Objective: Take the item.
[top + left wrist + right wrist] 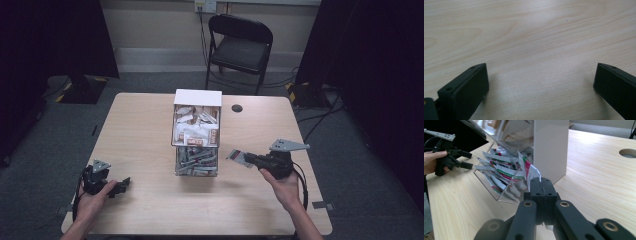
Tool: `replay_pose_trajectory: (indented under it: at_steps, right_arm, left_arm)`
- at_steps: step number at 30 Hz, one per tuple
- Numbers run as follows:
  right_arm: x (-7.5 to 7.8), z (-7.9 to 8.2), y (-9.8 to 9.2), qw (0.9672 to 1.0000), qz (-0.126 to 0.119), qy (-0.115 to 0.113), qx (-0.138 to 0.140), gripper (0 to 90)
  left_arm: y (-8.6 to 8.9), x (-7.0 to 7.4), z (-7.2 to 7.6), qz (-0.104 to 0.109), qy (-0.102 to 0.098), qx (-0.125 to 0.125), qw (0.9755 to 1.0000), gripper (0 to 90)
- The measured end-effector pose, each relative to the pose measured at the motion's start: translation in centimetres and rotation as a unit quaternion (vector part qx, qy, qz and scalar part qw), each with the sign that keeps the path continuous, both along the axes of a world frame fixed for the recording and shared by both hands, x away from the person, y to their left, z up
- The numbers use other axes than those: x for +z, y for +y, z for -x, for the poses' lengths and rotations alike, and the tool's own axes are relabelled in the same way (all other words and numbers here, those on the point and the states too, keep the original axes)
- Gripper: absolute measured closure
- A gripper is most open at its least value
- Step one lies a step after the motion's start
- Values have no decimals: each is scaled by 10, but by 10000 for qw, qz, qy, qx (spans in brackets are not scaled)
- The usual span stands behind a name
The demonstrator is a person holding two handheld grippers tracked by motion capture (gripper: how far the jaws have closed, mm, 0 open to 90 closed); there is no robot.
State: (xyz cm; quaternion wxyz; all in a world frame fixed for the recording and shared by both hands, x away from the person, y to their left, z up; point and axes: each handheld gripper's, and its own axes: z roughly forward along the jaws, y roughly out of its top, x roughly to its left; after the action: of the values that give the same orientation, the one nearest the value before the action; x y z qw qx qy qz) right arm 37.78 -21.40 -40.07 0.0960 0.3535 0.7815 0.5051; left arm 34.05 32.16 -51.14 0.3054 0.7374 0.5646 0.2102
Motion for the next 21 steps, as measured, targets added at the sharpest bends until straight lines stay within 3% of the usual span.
replay_pose_trajectory:
  at_steps: [21]
  right_arm:
    - [-37,-17,6,9982,341,480,-120,899]
  left_arm:
    - [0,0,0,-2,0,0,10000,0]
